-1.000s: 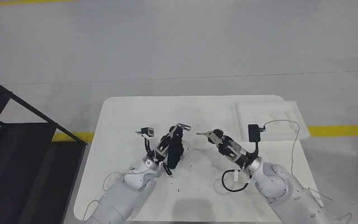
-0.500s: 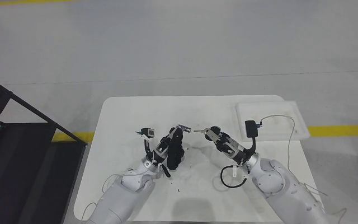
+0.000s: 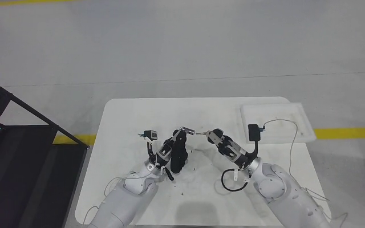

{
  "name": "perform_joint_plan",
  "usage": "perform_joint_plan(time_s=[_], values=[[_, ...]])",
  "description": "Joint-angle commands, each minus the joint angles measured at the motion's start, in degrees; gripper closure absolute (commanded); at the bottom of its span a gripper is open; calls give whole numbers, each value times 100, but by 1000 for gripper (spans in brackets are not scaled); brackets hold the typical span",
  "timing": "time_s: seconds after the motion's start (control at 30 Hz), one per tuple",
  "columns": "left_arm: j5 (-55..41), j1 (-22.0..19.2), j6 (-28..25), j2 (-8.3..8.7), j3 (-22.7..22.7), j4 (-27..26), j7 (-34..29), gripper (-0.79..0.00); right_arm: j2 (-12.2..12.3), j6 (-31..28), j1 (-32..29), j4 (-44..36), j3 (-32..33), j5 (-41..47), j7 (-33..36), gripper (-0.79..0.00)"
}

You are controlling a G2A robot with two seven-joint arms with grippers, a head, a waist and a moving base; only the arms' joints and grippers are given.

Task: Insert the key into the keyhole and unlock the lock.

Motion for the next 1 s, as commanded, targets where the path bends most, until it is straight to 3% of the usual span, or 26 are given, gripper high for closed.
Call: perform_joint_plan(time_s=[0.0,0.97], values=[[0,0,0,0,0,0,0,0,-11,2,-9,5,10,8,16,0],[0,0,0,0,0,0,0,0,-193,12,-132,-35,155,-276,12,0]])
